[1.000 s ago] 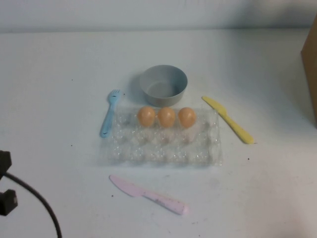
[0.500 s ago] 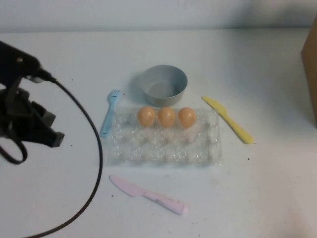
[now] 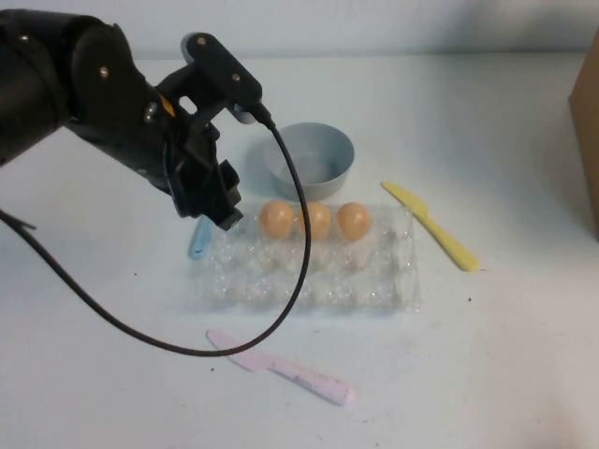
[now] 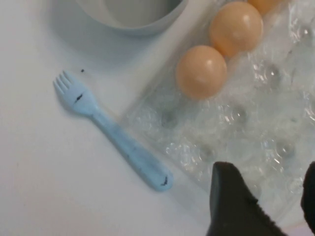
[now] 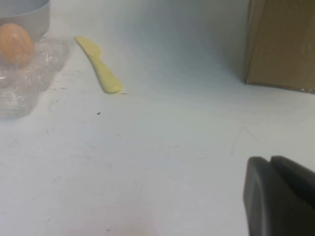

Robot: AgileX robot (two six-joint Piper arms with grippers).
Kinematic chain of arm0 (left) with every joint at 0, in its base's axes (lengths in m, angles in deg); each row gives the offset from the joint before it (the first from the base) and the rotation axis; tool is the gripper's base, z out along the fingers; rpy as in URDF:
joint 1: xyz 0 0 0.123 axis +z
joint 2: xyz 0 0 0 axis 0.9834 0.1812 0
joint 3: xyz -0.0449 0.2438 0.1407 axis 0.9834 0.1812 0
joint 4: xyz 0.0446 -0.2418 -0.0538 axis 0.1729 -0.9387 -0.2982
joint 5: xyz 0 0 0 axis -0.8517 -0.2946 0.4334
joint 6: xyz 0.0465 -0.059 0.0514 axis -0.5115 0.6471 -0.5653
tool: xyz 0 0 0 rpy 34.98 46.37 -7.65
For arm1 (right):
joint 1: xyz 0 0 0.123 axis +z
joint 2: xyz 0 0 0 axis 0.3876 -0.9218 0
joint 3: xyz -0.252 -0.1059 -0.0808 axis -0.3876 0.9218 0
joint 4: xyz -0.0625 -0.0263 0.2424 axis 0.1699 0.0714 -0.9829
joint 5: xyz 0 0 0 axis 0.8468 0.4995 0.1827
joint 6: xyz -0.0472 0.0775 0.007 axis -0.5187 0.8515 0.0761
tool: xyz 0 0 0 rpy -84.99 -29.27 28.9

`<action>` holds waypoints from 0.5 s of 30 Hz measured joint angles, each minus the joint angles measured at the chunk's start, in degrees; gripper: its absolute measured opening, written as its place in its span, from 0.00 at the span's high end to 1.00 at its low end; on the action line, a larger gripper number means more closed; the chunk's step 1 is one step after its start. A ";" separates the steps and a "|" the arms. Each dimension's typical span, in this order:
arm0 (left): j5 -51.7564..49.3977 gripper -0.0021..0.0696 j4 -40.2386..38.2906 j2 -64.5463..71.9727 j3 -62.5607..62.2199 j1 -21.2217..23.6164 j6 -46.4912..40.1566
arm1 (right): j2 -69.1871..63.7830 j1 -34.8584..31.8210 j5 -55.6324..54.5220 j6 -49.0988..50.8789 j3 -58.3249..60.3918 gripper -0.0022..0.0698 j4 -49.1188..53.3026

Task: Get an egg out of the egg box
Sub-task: Pick up the egg from the plastic box

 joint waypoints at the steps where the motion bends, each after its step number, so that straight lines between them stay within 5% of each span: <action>1: 0.43 0.59 0.55 0.90 -0.53 -0.29 0.77 | 0.00 0.00 0.00 0.00 0.00 0.99 0.00; 11: 2.68 0.56 2.76 4.48 -1.28 -1.99 1.64 | 0.00 0.00 0.00 0.00 0.00 0.99 0.00; 15: 2.46 0.41 4.26 6.00 -1.28 -2.14 -5.28 | 0.00 0.00 0.00 0.00 0.00 0.99 0.00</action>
